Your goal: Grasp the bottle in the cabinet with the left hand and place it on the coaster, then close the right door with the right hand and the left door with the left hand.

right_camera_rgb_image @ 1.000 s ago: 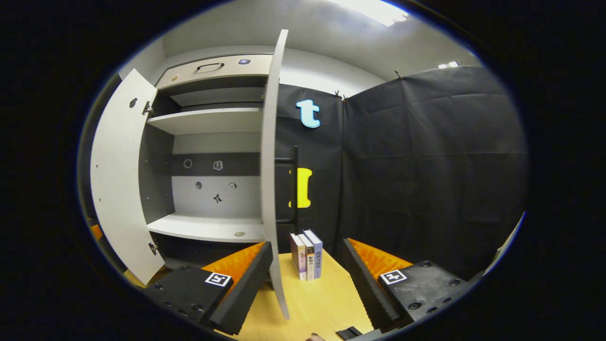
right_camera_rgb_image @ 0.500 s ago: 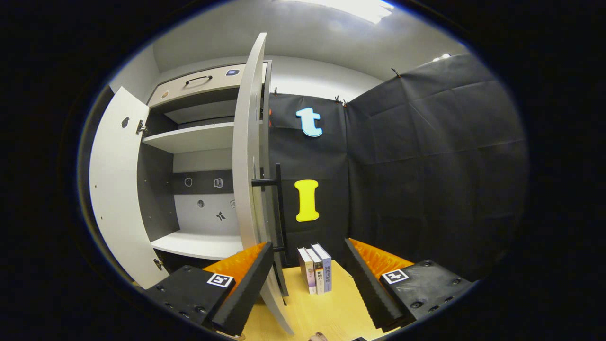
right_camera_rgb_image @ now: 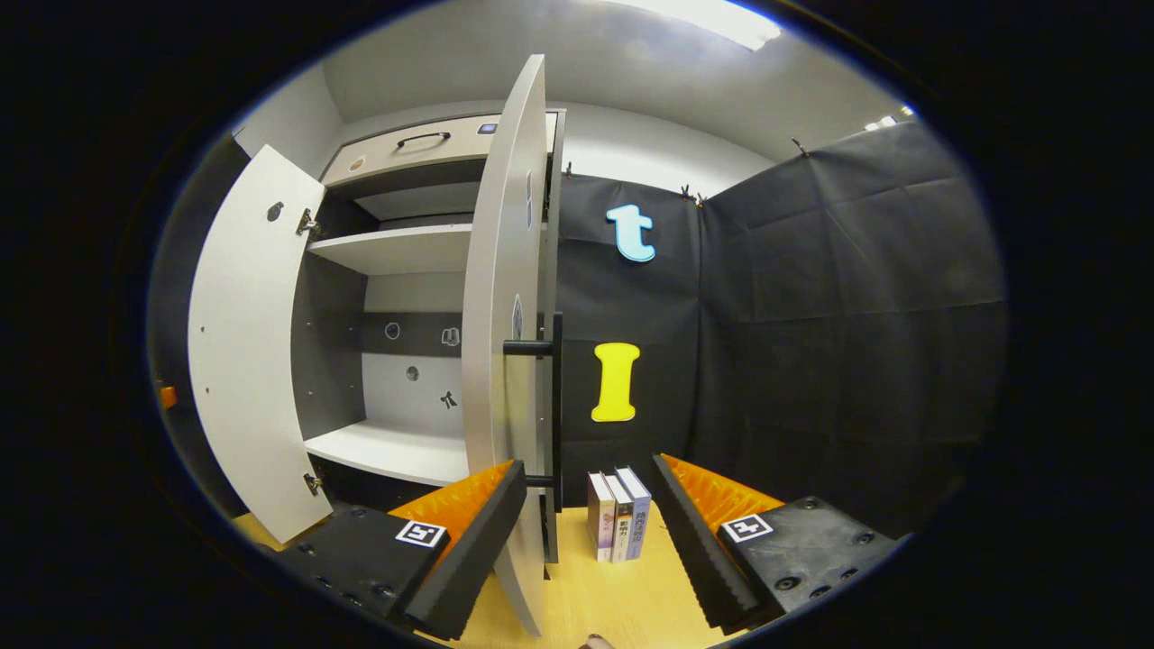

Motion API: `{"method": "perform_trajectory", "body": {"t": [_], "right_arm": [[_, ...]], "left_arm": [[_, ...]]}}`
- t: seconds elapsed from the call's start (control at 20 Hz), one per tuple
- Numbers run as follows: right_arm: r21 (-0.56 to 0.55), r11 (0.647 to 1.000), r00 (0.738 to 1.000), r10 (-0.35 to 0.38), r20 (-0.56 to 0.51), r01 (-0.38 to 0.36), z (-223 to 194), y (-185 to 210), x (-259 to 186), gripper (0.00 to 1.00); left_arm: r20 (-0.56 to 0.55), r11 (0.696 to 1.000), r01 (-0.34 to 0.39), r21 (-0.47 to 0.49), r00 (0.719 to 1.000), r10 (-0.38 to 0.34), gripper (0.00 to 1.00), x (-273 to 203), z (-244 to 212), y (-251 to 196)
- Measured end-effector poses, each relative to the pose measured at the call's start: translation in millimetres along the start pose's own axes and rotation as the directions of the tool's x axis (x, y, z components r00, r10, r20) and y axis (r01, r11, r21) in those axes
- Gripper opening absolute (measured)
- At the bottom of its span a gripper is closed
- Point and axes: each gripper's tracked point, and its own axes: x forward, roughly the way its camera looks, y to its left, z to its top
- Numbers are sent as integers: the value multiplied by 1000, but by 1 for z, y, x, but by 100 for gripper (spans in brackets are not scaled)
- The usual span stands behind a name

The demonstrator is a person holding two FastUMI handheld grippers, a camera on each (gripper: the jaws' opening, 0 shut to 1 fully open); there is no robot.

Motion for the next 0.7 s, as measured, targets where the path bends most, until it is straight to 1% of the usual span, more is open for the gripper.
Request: {"method": "perform_trajectory", "body": {"t": [0.1, 0.3, 0.5, 0.7], "right_arm": [[0, 1000, 1000, 20, -2, -20, -1, 11, 0, 95], [8, 998, 998, 68, -8, -68, -3, 39, 0, 95], [27, 991, 991, 131, -26, -130, -7, 84, 9, 95], [25, 975, 974, 222, -44, -221, -18, 139, 34, 95]], "left_arm": [[3, 1000, 4, 10, 1000, -4, 94, 9, 3, -3], [6, 996, 79, -30, 997, -79, 94, 21, 4, -27], [-4, 984, 151, -90, 988, -152, 94, 30, 5, -42], [-8, 981, 179, -74, 984, -180, 94, 34, 5, -42]]}}
